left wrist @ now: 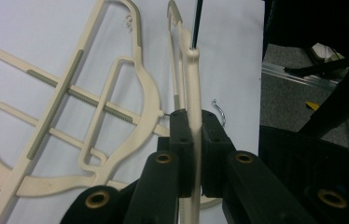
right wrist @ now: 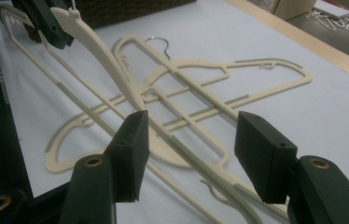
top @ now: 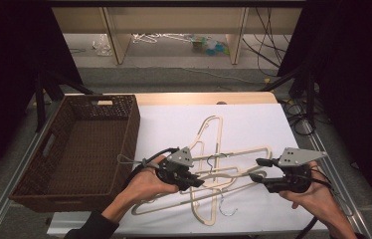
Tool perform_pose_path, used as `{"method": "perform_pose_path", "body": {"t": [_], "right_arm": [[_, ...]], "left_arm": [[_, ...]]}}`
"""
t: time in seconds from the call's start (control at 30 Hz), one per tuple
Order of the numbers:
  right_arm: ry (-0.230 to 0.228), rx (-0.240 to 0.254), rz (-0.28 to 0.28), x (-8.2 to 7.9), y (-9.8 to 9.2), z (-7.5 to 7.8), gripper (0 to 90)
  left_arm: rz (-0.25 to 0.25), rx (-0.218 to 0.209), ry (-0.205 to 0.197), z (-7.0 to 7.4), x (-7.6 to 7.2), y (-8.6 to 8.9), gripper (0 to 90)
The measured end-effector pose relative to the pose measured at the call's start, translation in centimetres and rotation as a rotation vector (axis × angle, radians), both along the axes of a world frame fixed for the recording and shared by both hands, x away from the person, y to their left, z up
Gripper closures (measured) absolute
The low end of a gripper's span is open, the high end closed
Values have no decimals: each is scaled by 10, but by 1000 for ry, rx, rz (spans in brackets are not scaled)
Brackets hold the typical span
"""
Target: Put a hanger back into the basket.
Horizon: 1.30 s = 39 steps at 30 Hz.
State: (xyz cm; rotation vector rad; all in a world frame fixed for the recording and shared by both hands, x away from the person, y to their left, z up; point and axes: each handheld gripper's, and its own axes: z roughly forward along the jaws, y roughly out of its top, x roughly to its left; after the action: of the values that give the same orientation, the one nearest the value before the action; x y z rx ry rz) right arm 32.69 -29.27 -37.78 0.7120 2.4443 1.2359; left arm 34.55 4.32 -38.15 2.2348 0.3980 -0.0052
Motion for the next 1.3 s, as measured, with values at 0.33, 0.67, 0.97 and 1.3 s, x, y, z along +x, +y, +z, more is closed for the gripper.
{"method": "perform_pose_path", "body": {"t": [0.33, 0.67, 0.97, 1.3], "right_arm": [[-65, 65, 5, -14, 4, 24, 398], [-78, 139, 50, -20, 17, 28, 313], [-42, 147, 70, -13, 23, 9, 275], [-11, 141, 75, -10, 22, -1, 280]], "left_arm": [[100, 15, -57, 50, -11, 21, 856], [231, -59, -102, 99, -8, 75, 857], [441, -42, -238, 134, 15, 158, 857], [581, -38, -287, 122, 35, 223, 857]]}}
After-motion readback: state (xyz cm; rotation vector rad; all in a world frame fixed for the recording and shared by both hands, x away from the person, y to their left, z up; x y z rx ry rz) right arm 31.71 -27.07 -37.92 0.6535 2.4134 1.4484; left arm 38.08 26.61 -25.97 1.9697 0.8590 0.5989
